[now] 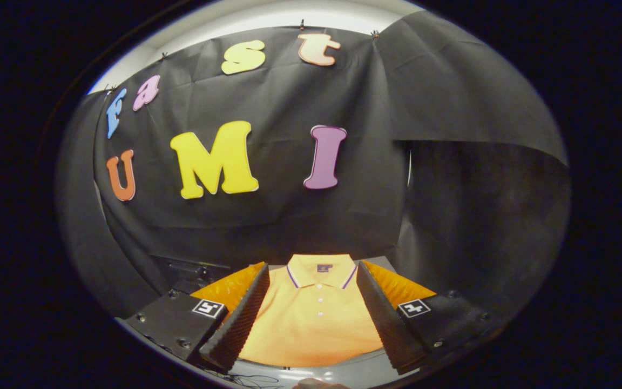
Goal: Put the clothes into the washing machine and then close the washing machine lid.
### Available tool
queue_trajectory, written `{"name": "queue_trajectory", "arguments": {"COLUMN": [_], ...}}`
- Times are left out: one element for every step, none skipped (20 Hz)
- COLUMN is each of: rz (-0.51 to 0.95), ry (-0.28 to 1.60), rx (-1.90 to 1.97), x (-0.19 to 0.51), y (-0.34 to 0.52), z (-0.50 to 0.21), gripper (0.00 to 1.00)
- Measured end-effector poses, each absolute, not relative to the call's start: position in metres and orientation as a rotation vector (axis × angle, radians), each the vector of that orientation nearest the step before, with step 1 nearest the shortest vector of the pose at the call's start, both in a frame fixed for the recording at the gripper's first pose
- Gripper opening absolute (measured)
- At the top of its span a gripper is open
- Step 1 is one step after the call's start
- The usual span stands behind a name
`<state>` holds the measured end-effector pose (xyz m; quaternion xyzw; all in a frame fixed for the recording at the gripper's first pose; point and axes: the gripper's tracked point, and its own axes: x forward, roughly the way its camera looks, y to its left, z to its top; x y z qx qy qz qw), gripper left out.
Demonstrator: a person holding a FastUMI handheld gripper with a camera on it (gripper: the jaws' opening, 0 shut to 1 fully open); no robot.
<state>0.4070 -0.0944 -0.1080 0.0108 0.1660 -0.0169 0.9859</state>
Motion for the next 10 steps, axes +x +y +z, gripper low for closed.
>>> {"name": "queue_trajectory", "arguments": {"rz": [-0.037,-0.025,-0.026,-0.025,-0.027,-0.027,-0.027,-0.035,-0.041,-0.055], "ry": [0.359,0.375,0.387,0.403,0.428,0.444,0.466,0.502,0.535,0.572], "rx": [0.014,0.008,0.005,-0.002,-0.010,-0.008,0.002,0.016,0.026,0.030], "x": [0.417,0.428,0.439,0.450,0.459,0.468,0.477,0.486,0.494,0.501], "y": [-0.096,-0.094,-0.093,-0.094,-0.094,-0.095,-0.095,-0.095,-0.097,-0.101], "z": [-0.117,-0.125,-0.131,-0.139,-0.147,-0.157,-0.166,-0.179,-0.190,-0.203], "gripper": [1.00,1.00,1.00,1.00,1.00,1.00,1.00,1.00,1.00,1.00]}}
